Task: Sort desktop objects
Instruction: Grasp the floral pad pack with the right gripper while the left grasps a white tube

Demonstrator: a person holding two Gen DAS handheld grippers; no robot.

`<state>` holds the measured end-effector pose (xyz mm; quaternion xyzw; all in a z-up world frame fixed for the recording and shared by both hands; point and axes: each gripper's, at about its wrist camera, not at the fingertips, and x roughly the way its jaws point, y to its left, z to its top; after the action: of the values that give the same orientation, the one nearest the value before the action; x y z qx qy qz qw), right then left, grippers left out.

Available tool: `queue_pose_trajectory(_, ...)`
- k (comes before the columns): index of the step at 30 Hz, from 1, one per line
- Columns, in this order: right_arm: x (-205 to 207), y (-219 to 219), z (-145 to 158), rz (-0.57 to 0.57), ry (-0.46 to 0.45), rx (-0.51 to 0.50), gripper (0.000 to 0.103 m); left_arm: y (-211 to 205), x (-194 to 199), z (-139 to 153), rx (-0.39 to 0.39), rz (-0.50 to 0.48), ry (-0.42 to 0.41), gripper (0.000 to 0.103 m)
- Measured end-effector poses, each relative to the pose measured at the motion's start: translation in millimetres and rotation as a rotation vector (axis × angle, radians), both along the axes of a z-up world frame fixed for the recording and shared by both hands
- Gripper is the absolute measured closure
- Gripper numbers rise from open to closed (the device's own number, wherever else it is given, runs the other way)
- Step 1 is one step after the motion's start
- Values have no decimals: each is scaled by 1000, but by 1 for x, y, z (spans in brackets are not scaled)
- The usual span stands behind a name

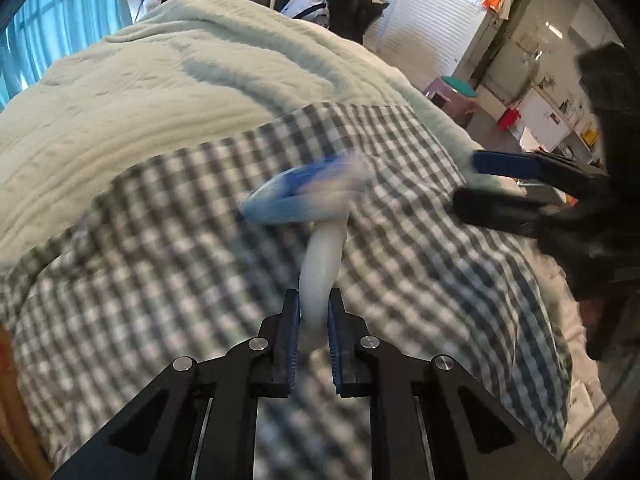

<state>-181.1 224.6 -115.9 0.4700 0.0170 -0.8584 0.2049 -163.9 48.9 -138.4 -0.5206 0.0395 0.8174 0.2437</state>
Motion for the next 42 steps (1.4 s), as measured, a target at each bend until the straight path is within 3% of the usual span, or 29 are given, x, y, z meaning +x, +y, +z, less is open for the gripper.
queue_pose_trajectory(7,-9,-54,-10,103,-62,-43,18,-41,8,2,-12,100,-64,91)
queue_pose_trajectory(10,-11,-70,-7,111,-41,-26,18,-74,14,9,24,193,-57,91)
queue_pose_trajectory(12,-15,-77,-8,102,-34,-22,18,-93,12,11,1,259,-42,92)
queue_pose_trajectory(17,-30,-104,-19,119,-60,-11,18,-123,5,-2,52,371,-96,92)
queue_pose_trajectory(21,-47,-124,-31,74,-98,-27,18,-130,6,-4,63,400,-86,92)
queue_pose_trajectory(27,-65,-155,-46,28,-26,134,14,-137,2,5,28,453,-24,92)
queue_pose_trajectory(30,-75,-155,-56,-37,-91,65,13,-149,-2,8,27,527,12,92)
queue_pose_trajectory(33,-82,-158,-64,-79,-141,75,14,-157,-5,7,33,569,14,92)
queue_pose_trajectory(34,-83,-159,-65,-83,-142,86,14,-159,-5,7,40,581,14,92)
queue_pose_trajectory(35,-83,-158,-65,-92,-139,99,23,-160,-5,7,41,582,11,92)
queue_pose_trajectory(42,-63,-133,-40,-112,-124,95,26,-149,5,16,57,531,22,92)
